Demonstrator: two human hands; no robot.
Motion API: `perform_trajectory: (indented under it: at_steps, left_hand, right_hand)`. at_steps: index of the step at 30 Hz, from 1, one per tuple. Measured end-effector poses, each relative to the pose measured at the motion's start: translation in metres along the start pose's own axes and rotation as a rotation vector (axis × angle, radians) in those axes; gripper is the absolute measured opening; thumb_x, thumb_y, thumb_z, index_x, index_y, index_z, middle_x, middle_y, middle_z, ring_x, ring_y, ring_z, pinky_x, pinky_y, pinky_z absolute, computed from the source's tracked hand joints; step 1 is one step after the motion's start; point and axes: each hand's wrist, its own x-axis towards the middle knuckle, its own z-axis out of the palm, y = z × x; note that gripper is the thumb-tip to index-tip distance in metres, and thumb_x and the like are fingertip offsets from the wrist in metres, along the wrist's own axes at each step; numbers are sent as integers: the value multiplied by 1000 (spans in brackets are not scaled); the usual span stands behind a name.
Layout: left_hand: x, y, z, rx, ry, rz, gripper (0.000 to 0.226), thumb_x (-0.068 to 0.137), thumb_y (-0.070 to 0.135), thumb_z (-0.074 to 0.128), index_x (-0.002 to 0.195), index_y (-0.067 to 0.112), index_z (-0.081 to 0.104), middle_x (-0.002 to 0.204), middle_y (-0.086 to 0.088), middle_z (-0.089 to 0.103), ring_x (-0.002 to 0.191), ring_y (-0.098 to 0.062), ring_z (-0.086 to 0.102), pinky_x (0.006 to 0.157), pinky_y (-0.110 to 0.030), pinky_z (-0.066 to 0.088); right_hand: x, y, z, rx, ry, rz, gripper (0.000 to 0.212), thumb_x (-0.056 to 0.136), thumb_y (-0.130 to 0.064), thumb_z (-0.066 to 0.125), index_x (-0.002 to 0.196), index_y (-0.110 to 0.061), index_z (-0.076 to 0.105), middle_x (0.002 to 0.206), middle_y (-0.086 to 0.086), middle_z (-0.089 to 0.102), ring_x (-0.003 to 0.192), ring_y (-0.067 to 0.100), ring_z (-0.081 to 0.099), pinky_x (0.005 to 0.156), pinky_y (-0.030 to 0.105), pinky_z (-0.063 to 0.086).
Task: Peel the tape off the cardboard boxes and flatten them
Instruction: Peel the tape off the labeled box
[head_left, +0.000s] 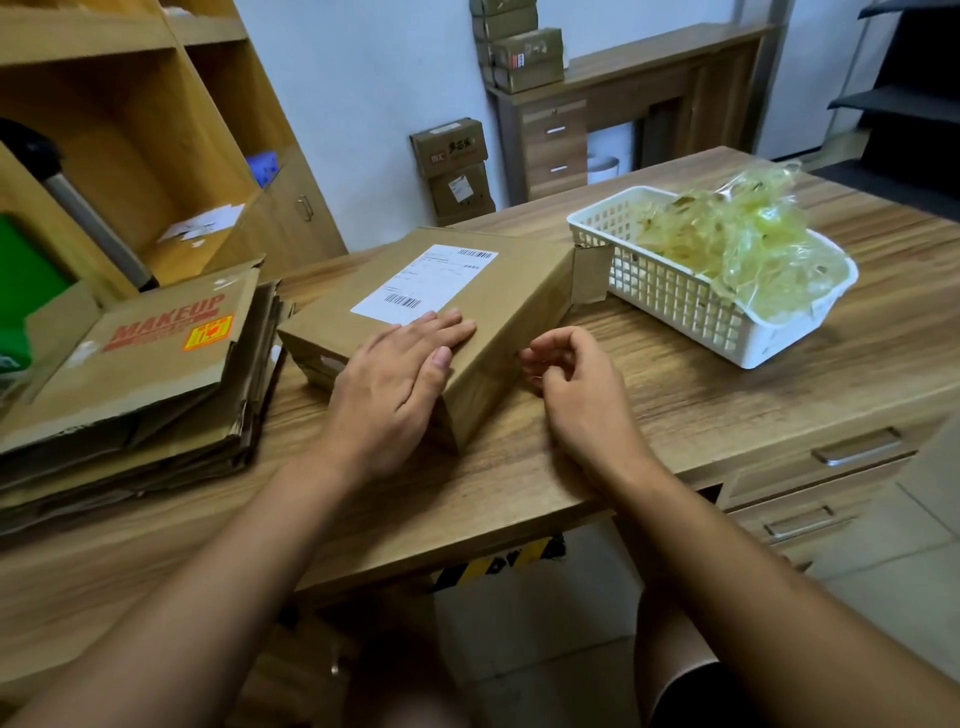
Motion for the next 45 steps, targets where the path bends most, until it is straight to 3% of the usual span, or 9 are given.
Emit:
perform_trajectory:
  at_steps: [14, 21, 32, 40, 45]
  left_hand:
    - [0, -3, 11, -28, 118, -4, 47, 102, 35, 29, 133, 27, 64, 141, 11, 58, 138, -5, 44, 113, -44, 34]
    - [0, -3, 10, -31, 135, -19, 48, 100, 36, 30, 132, 27, 65, 140, 12, 58, 137, -4, 45, 112, -42, 35]
    - [1, -4, 12, -69, 151, -27, 47, 99, 35, 32, 129, 27, 67, 139, 12, 60, 136, -3, 47, 111, -42, 36]
    - [2, -5, 12, -86, 168, -35, 46, 97, 36, 34, 127, 29, 69, 136, 15, 61, 134, 0, 47, 110, -40, 37]
    - [0, -5, 10, -116, 154, -40, 42, 98, 32, 38, 126, 30, 69, 136, 16, 61, 134, 2, 47, 110, -40, 37]
  right_hand:
    - [0, 5, -3, -70, 2, -77, 37, 94, -1, 44, 97, -35, 60, 104, -9, 72, 102, 7, 69, 97, 43, 56]
    - [0, 3, -3, -161, -19, -124, 40, 98, 3, 45, 96, -34, 60, 102, -13, 72, 98, 1, 67, 95, 32, 56]
    - [1, 7, -3, -6, -6, -116, 33, 96, -6, 46, 97, -34, 62, 106, -9, 74, 107, 4, 68, 99, 41, 55]
    - [1, 5, -4, -98, -31, -118, 40, 101, 3, 42, 93, -31, 62, 97, -10, 75, 97, 1, 70, 84, 16, 52]
    - [0, 6, -3, -22, 0, -110, 40, 99, 3, 42, 92, -30, 63, 95, -9, 76, 94, 5, 71, 81, 19, 54]
